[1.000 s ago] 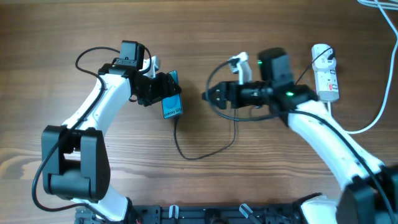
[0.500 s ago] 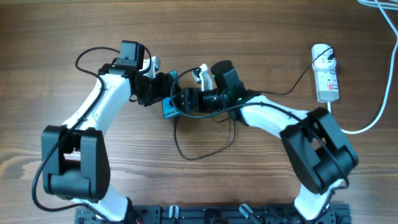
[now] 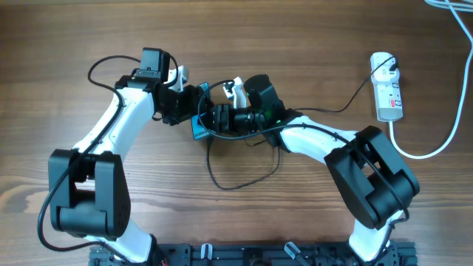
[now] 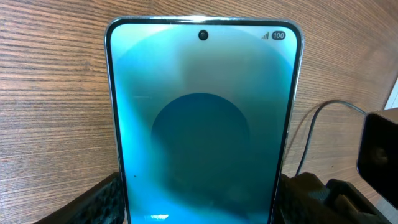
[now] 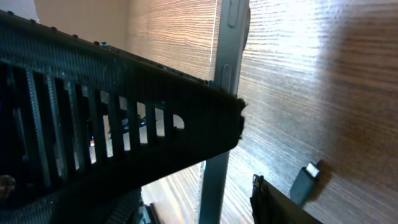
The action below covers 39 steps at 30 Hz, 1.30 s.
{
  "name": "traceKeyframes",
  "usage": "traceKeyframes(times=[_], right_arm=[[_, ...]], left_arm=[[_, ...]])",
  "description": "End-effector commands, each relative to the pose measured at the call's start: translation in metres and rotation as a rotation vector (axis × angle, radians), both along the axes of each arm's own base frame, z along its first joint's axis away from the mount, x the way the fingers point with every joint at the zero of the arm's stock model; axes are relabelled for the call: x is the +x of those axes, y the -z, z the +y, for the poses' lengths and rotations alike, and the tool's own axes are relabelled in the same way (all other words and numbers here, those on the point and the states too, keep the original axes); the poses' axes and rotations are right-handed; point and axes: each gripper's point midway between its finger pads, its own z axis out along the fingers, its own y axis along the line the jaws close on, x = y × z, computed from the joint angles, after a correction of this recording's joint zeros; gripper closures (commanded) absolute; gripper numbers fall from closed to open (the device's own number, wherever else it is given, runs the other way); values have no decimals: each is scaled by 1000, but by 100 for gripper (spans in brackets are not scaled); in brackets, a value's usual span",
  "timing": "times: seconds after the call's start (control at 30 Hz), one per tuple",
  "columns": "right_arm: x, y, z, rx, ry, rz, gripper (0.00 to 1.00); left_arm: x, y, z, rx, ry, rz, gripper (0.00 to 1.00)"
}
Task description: Plug charger to phone and switch on socket
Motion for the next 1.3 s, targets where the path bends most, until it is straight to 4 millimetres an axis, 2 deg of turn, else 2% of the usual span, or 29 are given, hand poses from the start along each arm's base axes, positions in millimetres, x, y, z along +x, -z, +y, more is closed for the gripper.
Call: traceKeyframes(times=[0.0, 0.1, 0.5, 0.6, 0.87, 0.97, 1.03, 1.1, 1.17, 1.27], right_arm=[[0, -3, 4, 20, -4, 24, 48], [0, -3, 4, 22, -4, 22, 55], [-4, -5, 6, 36, -29, 31, 66], [-4, -5, 6, 37, -29, 29, 75], [-2, -5, 6, 34, -25, 20, 85], [-2, -5, 6, 34, -25, 18, 95], [-2, -5, 5, 32, -22, 16, 96], [-1, -6, 5, 35, -21, 15, 96], [-1, -14, 6, 71, -46, 4, 96], [1, -36, 7, 165, -101, -50, 96]], left_arm=[[0, -10, -5, -25, 27, -27, 32], [0, -10, -5, -25, 27, -27, 32], [0, -10, -5, -25, 27, -27, 29], [0, -10, -5, -25, 27, -26, 29], [0, -10, -5, -25, 27, -26, 29], [0, -10, -5, -25, 27, -26, 29], [0, -10, -5, -24, 27, -24, 23], [-1, -10, -5, -25, 26, -22, 28], [0, -15, -3, -47, 18, -30, 30], [3, -45, 1, -212, -2, -60, 30]])
